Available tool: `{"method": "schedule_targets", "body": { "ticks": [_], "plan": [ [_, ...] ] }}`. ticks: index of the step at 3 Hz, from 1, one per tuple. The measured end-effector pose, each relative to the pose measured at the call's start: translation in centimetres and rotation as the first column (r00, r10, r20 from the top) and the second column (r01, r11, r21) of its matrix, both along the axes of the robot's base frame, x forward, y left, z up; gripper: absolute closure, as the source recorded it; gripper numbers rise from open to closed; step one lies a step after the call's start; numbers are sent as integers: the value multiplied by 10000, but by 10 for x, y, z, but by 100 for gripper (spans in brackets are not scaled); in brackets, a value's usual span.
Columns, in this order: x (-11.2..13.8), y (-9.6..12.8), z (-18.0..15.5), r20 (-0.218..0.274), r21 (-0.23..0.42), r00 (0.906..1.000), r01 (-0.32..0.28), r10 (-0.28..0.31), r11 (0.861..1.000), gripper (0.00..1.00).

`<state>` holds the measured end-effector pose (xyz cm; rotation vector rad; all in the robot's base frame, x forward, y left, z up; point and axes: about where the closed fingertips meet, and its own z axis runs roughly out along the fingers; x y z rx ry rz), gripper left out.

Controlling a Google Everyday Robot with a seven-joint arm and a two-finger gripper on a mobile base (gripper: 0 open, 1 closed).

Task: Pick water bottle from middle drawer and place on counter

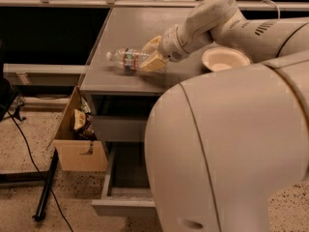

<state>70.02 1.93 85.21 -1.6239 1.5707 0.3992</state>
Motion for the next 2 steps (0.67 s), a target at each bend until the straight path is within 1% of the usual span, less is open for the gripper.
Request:
{"method": "schedule_targets", "body": {
  "ticks": [2],
  "plan": [
    [1,-3,-3,-205,15,9998,1,-1,10000,100]
  ]
}}
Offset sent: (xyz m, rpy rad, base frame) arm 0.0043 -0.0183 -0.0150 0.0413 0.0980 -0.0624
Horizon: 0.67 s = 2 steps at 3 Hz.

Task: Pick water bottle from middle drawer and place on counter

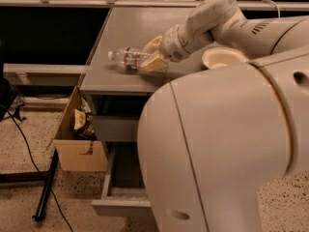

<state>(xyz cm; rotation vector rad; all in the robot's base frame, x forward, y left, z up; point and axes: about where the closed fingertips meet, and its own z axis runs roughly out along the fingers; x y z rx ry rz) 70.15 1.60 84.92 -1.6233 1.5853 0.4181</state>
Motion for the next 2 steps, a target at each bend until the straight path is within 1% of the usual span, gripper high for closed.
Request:
{"method": "schedule_targets", "body": {
  "ticks": [1,2],
  "plan": [
    [1,-4,-1,-56,240,10000,74,-72,9997,100],
    [0,-4,2,-61,304,9999,91,-90,9995,100]
  ]
}}
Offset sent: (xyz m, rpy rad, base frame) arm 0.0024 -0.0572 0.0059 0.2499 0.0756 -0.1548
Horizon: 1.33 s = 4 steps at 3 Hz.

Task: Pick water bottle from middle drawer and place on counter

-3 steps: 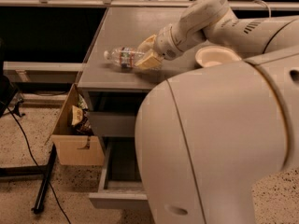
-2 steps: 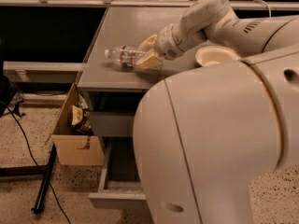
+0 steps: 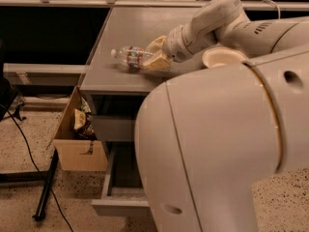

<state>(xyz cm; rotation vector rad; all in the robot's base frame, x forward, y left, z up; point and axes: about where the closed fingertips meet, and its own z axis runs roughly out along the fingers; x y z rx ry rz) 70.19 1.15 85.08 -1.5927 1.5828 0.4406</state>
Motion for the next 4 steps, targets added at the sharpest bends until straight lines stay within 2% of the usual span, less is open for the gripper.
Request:
{"method": "schedule_targets", "body": {
  "ticks": [1,2,3,4],
  "plan": [
    [-3,-10,-2,26,427,9999,154,-156,9990,100],
    [-3,-10,2,41,448,9998,169,-171,9989,100],
    [-11,-45,1,398,1359,9943,926,-988,9864,100],
    [-15,-51,1,350,1563,9929,1065,-1133,9820,100]
  ]
}}
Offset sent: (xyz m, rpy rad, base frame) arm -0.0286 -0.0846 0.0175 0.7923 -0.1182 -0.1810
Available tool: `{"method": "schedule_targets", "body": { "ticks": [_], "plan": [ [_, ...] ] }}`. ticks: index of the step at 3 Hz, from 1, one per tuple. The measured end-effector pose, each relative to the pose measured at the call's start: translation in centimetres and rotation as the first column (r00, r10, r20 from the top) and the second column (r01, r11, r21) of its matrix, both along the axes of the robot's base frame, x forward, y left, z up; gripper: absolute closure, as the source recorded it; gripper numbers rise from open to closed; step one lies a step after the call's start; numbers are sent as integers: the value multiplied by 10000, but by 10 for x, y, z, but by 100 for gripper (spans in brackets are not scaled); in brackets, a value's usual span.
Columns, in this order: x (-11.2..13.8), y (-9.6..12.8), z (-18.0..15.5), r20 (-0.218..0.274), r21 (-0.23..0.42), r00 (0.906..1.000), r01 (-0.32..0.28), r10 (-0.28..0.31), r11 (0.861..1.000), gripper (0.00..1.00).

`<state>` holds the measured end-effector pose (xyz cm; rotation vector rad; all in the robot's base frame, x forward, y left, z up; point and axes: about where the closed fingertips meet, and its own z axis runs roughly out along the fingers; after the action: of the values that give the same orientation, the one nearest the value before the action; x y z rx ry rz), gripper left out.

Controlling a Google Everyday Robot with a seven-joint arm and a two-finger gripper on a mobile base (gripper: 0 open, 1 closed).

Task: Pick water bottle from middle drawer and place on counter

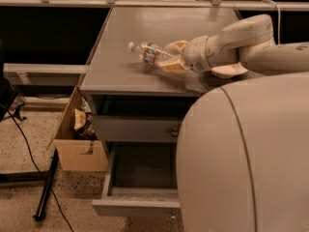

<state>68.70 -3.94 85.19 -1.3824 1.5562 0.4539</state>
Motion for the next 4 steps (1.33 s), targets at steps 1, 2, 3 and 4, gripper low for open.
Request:
{"method": "schedule_targets", "body": {
  "ticks": [1,2,3,4],
  "plan": [
    [0,0,3,0,0,10000,0,0,10000,100],
    [0,0,3,1,0,10000,0,0,10000,83],
    [0,0,3,1,0,10000,-1,1,10000,60],
    [0,0,3,1,0,10000,-1,1,10000,37]
  ]
}}
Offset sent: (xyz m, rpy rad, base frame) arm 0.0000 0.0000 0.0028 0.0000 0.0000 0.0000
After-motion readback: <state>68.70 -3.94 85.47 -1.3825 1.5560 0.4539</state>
